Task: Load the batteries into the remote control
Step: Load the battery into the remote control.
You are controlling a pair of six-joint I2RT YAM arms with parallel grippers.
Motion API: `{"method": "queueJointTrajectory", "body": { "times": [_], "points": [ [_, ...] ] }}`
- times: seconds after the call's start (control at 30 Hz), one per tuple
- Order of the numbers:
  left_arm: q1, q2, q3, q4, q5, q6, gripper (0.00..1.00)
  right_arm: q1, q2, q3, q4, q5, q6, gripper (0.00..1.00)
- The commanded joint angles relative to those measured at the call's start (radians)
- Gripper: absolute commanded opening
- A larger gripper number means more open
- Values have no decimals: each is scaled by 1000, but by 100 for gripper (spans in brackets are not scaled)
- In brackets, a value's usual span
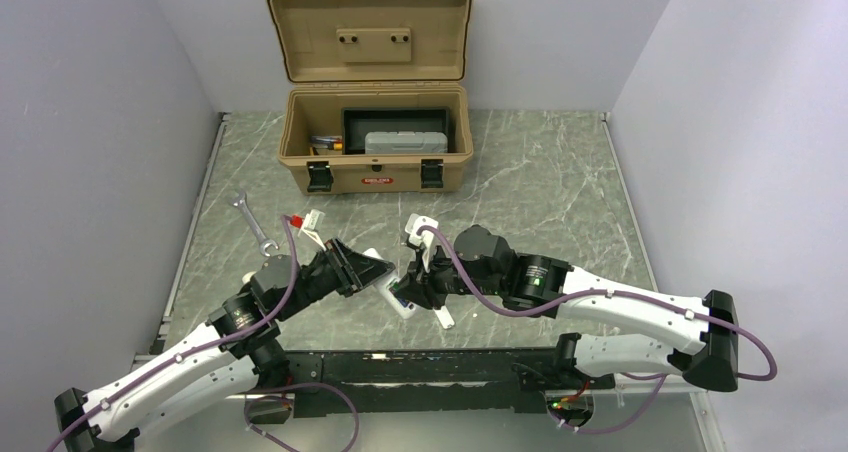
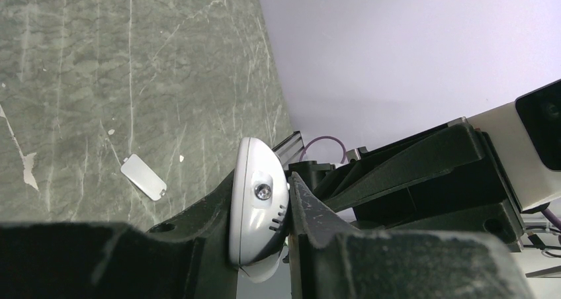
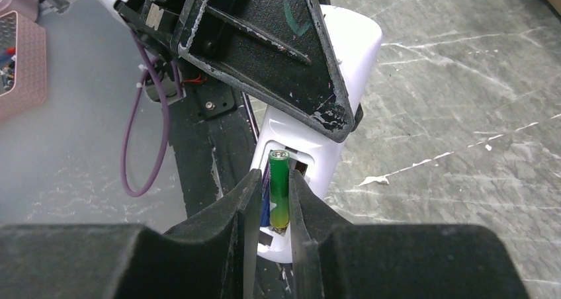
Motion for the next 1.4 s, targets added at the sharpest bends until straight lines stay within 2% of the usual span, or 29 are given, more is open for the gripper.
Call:
{"method": "queueJointTrajectory", "body": {
  "times": [0.0, 0.73, 1.07, 1.37],
  "points": [
    [-5, -27, 20, 126, 48, -43, 0, -8, -20, -18, -37, 84, -27, 24],
    [-6, -32, 12, 126, 48, -41, 0, -8, -81, -29, -5, 161, -6, 29],
    [-6, -29, -3, 142, 59, -47, 0, -8, -189, -43, 76, 121, 2, 36],
    [-6, -28, 5, 134, 66, -45, 0, -7, -185, -44, 92, 113, -3, 36]
  ]
}}
